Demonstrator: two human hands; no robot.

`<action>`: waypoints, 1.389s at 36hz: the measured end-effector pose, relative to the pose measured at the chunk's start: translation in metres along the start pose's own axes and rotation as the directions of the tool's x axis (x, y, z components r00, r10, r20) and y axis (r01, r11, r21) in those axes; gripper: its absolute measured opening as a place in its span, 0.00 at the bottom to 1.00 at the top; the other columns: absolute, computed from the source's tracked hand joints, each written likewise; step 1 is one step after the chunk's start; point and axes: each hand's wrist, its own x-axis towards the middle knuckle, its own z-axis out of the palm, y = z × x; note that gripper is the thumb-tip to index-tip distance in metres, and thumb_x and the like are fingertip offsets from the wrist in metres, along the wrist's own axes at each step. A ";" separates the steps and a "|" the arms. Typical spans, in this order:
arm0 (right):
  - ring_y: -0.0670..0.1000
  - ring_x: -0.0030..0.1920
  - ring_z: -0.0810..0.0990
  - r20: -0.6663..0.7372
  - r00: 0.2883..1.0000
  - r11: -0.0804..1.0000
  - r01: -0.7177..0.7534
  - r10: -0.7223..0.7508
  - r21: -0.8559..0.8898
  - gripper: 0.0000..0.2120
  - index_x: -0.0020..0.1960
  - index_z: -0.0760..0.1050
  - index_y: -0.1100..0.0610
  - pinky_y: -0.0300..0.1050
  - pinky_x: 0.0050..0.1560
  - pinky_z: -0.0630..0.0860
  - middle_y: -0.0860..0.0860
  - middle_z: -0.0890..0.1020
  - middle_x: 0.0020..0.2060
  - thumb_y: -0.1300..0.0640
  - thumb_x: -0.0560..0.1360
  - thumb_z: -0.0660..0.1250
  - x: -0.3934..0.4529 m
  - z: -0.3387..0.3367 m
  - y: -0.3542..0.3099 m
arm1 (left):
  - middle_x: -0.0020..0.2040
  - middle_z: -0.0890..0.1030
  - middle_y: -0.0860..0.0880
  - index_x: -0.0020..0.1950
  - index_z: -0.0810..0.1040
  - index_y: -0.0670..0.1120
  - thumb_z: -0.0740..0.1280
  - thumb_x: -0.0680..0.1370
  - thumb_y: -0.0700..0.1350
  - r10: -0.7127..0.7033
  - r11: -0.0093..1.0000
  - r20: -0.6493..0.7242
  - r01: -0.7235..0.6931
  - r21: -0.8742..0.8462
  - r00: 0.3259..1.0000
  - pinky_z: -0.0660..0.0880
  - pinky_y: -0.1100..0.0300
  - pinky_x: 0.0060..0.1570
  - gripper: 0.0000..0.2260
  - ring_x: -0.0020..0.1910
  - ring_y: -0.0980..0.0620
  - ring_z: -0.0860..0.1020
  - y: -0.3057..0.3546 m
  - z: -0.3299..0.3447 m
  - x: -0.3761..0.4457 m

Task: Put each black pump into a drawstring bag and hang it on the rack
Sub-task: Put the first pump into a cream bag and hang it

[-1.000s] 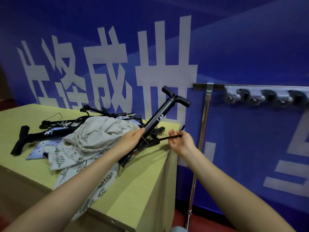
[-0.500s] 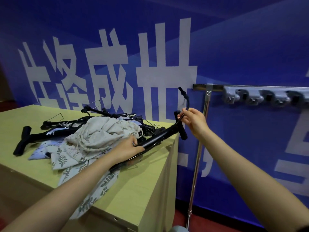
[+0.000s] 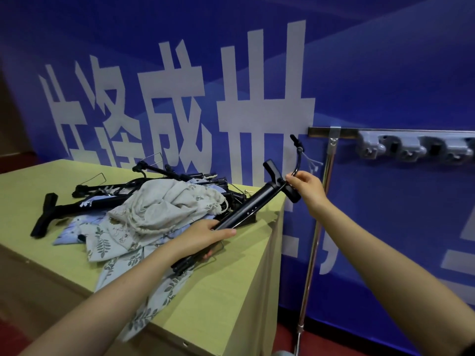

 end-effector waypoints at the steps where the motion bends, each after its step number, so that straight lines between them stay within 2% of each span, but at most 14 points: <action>1: 0.46 0.34 0.74 -0.002 1.000 1.000 0.001 -0.001 0.007 0.14 0.53 0.77 0.69 0.29 0.29 0.69 0.53 0.77 0.36 0.57 0.78 0.66 0.000 0.001 -0.001 | 0.26 0.72 0.47 0.54 0.76 0.42 0.68 0.76 0.57 0.008 1.000 0.004 -0.009 0.013 1.000 0.69 0.60 0.26 0.19 0.22 0.52 0.70 0.000 0.000 -0.001; 6: 0.45 0.33 0.74 0.013 1.000 0.997 0.009 -0.010 0.075 0.09 0.48 0.77 0.63 0.29 0.29 0.70 0.50 0.77 0.34 0.56 0.78 0.67 0.004 0.007 -0.003 | 0.26 0.73 0.47 0.54 0.77 0.43 0.67 0.77 0.57 0.025 1.000 0.005 -0.025 0.009 1.000 0.69 0.59 0.27 0.18 0.22 0.51 0.70 -0.003 -0.003 0.000; 11: 0.48 0.38 0.77 0.043 0.999 0.989 0.008 -0.014 0.148 0.12 0.50 0.79 0.63 0.34 0.34 0.73 0.51 0.80 0.37 0.53 0.77 0.68 0.009 0.009 -0.002 | 0.27 0.73 0.47 0.56 0.77 0.43 0.67 0.78 0.57 0.041 0.999 0.008 -0.041 0.003 0.999 0.68 0.61 0.26 0.18 0.22 0.51 0.70 -0.003 -0.003 0.000; 16: 0.50 0.37 0.76 0.062 0.998 0.996 -0.002 -0.003 0.085 0.11 0.42 0.77 0.57 0.42 0.37 0.72 0.53 0.78 0.35 0.50 0.76 0.69 0.013 0.011 -0.002 | 0.27 0.73 0.46 0.51 0.77 0.46 0.66 0.78 0.56 0.076 0.997 0.012 -0.076 -0.022 0.997 0.69 0.60 0.26 0.13 0.23 0.51 0.70 -0.004 -0.005 0.000; 19: 0.51 0.42 0.84 0.161 0.986 0.994 -0.062 0.048 0.087 0.12 0.49 0.75 0.58 0.41 0.37 0.78 0.52 0.82 0.43 0.49 0.78 0.66 0.012 0.008 -0.007 | 0.28 0.74 0.44 0.46 0.76 0.47 0.66 0.78 0.55 0.099 0.995 0.002 -0.099 -0.023 0.995 0.69 0.60 0.27 0.12 0.23 0.50 0.71 -0.004 -0.005 -0.001; 22: 0.51 0.42 0.86 0.261 0.960 0.990 -0.126 0.105 0.062 0.14 0.54 0.75 0.58 0.41 0.36 0.79 0.52 0.84 0.47 0.46 0.79 0.64 0.008 0.002 -0.013 | 0.28 0.74 0.44 0.48 0.76 0.42 0.66 0.78 0.55 0.097 0.995 0.002 -0.097 -0.026 0.995 0.69 0.61 0.27 0.15 0.23 0.50 0.71 -0.005 -0.005 -0.002; 27: 0.49 0.34 0.80 0.310 0.937 0.981 -0.186 0.162 0.047 0.17 0.54 0.78 0.59 0.40 0.33 0.76 0.52 0.83 0.42 0.45 0.77 0.66 0.005 -0.009 -0.011 | 0.29 0.74 0.42 0.48 0.74 0.35 0.66 0.78 0.56 0.088 0.996 0.026 -0.087 -0.008 0.996 0.70 0.61 0.28 0.22 0.23 0.50 0.70 -0.005 -0.005 -0.001; 30: 0.48 0.32 0.75 0.357 0.917 0.973 -0.218 0.178 0.075 0.19 0.57 0.78 0.63 0.37 0.30 0.72 0.52 0.80 0.39 0.47 0.77 0.68 0.003 -0.014 -0.007 | 0.28 0.73 0.43 0.44 0.73 0.39 0.66 0.78 0.56 0.087 0.996 0.041 -0.087 -0.003 0.995 0.69 0.60 0.30 0.19 0.23 0.50 0.70 -0.003 -0.004 -0.002; 32: 0.47 0.32 0.74 0.356 0.916 0.974 -0.219 0.183 0.061 0.20 0.58 0.77 0.64 0.37 0.30 0.71 0.52 0.79 0.37 0.47 0.77 0.68 0.001 -0.016 -0.004 | 0.27 0.73 0.44 0.41 0.73 0.42 0.66 0.78 0.56 0.091 0.996 0.045 -0.091 0.005 0.995 0.69 0.59 0.32 0.17 0.23 0.49 0.70 -0.002 -0.003 -0.002; 37: 0.48 0.33 0.75 0.333 0.929 0.985 -0.172 0.160 0.006 0.18 0.54 0.78 0.61 0.39 0.32 0.73 0.53 0.80 0.40 0.46 0.77 0.66 -0.004 -0.016 -0.001 | 0.27 0.73 0.44 0.41 0.74 0.43 0.66 0.78 0.56 0.084 0.996 0.061 -0.085 0.003 0.995 0.69 0.55 0.35 0.16 0.23 0.49 0.70 -0.002 -0.001 -0.002; 40: 0.48 0.33 0.76 0.286 0.948 0.990 -0.126 0.139 -0.062 0.21 0.54 0.79 0.61 0.40 0.33 0.74 0.54 0.82 0.40 0.43 0.77 0.65 -0.006 -0.013 0.001 | 0.27 0.72 0.44 0.41 0.74 0.45 0.65 0.79 0.54 0.089 0.996 0.059 -0.090 0.004 0.994 0.68 0.55 0.34 0.14 0.23 0.49 0.69 -0.001 0.000 -0.002; 43: 0.49 0.30 0.75 0.266 0.950 0.984 -0.142 0.166 -0.107 0.23 0.52 0.80 0.60 0.42 0.31 0.72 0.55 0.80 0.36 0.39 0.76 0.65 -0.008 -0.014 0.004 | 0.29 0.73 0.42 0.41 0.74 0.46 0.66 0.79 0.55 0.098 0.995 0.053 -0.099 0.017 0.994 0.69 0.55 0.33 0.13 0.23 0.48 0.69 -0.001 0.001 -0.002; 47: 0.48 0.32 0.76 0.261 0.950 0.984 -0.176 0.173 -0.015 0.19 0.49 0.80 0.61 0.41 0.35 0.74 0.56 0.81 0.39 0.43 0.76 0.67 -0.011 -0.015 0.006 | 0.30 0.74 0.42 0.43 0.74 0.44 0.67 0.77 0.57 0.095 0.995 0.050 -0.096 0.024 0.994 0.69 0.56 0.31 0.16 0.24 0.47 0.70 -0.003 0.002 -0.002; 50: 0.48 0.30 0.75 0.223 0.958 0.984 -0.176 0.178 -0.031 0.18 0.46 0.80 0.60 0.40 0.34 0.74 0.52 0.82 0.33 0.44 0.77 0.67 -0.016 -0.013 0.008 | 0.30 0.75 0.43 0.46 0.74 0.38 0.67 0.77 0.57 0.075 0.996 0.050 -0.078 0.049 0.996 0.69 0.57 0.30 0.21 0.24 0.47 0.71 -0.005 0.002 -0.001</action>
